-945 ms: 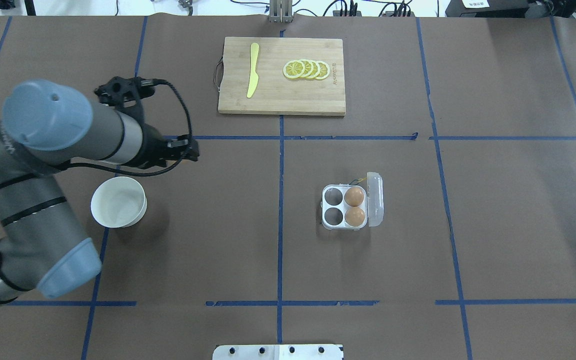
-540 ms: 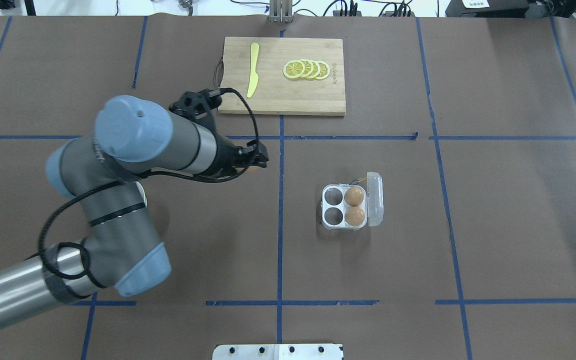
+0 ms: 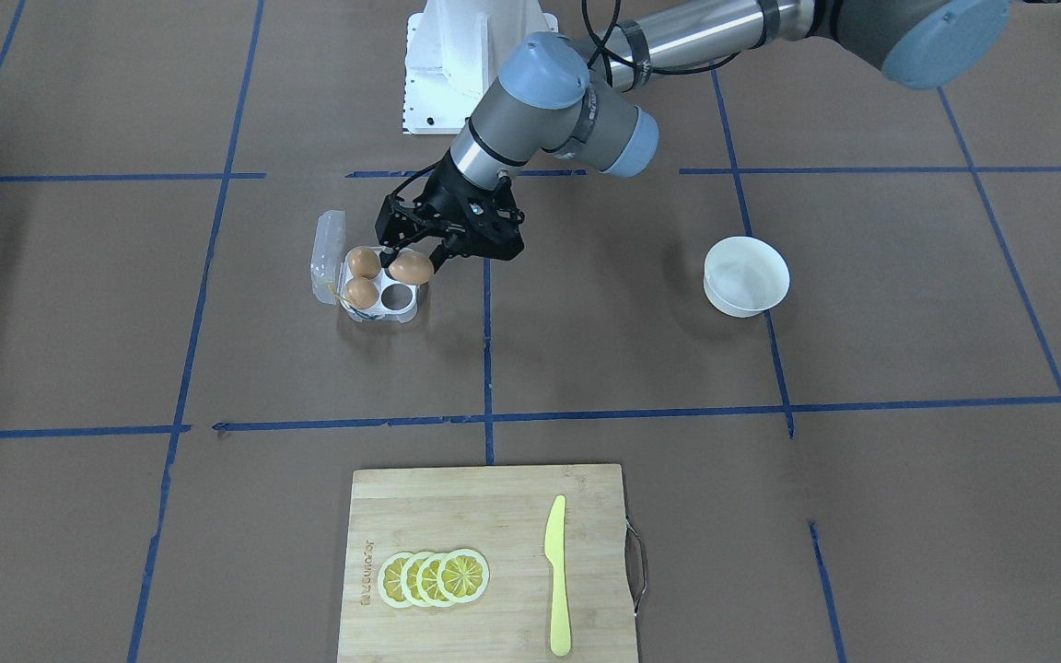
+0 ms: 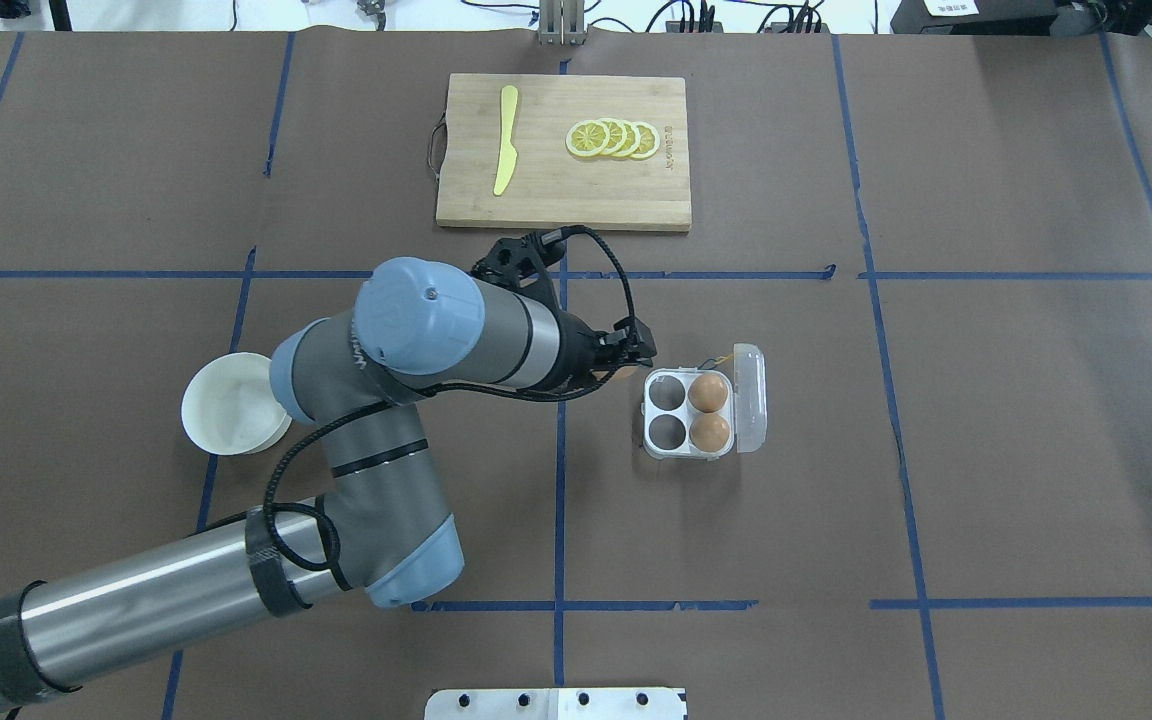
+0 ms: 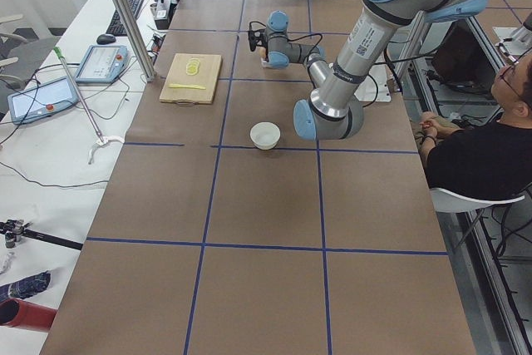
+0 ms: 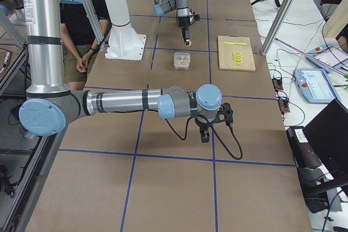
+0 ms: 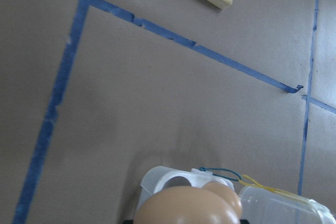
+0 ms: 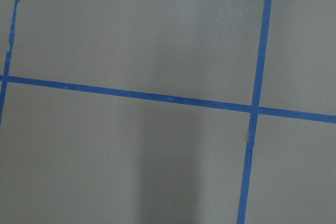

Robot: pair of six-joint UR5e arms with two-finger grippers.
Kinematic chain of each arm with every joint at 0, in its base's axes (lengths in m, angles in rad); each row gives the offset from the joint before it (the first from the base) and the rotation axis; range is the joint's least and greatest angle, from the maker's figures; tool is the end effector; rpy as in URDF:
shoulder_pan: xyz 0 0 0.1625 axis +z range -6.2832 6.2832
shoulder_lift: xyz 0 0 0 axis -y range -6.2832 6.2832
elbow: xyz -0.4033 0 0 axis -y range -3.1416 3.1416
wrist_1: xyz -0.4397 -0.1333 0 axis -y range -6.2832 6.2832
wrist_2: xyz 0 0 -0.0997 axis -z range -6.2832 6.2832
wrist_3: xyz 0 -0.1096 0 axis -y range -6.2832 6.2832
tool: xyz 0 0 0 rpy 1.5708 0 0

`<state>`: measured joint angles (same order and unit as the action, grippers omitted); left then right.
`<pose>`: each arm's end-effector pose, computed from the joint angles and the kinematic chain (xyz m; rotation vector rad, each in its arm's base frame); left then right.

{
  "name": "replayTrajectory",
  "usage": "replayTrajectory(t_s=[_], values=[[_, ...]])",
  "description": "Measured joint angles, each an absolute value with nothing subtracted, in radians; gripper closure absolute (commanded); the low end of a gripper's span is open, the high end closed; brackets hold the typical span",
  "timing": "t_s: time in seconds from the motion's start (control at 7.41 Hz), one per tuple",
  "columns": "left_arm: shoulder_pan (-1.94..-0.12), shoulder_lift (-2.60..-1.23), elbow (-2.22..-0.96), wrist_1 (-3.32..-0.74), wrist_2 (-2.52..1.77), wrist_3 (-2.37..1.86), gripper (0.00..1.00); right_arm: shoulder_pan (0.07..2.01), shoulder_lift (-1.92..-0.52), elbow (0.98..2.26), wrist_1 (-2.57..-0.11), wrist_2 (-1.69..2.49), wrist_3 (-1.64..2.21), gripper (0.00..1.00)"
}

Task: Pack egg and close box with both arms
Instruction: 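Carry the egg with the left gripper over the clear egg carton, then lower the egg into the empty carton slot and open the left gripper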

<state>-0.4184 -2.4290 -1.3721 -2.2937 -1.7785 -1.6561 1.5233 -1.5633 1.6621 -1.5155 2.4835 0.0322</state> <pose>0.6647 -0.4167 0.0789 0.0574 1.3908 -0.2766 0.0205 -0.5510 0.5734 0.1069 -0.9159 -0.0845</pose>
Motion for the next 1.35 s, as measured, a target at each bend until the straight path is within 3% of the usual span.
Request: replayTrajectory(t_s=[0.4,0.54,0.67,0.81,1.35], values=[[-0.398,-2.496,-1.282,-2.301,-1.737,-1.659,0.97,1.523,-1.565,1.661,-1.516,2.484,0.032,0.00],[-0.396,-2.498,-1.278,-2.301,-1.733,-1.658,0.83,1.524,-1.565,1.660,-1.516,2.485,0.032,0.00],[-0.396,-2.495,-1.279,-2.300,-1.732,-1.658,0.47,1.524,-1.566,1.660,-1.516,2.486,0.032,0.00],[-0.396,-2.487,-1.282,-2.299,-1.732,-1.657,0.00,1.524,-1.566,1.660,-1.516,2.486,0.032,0.00],[-0.401,-2.466,-1.346,-2.271,-1.744,-1.654,0.00,1.526,-1.562,1.664,-1.516,2.486,0.032,0.00]])
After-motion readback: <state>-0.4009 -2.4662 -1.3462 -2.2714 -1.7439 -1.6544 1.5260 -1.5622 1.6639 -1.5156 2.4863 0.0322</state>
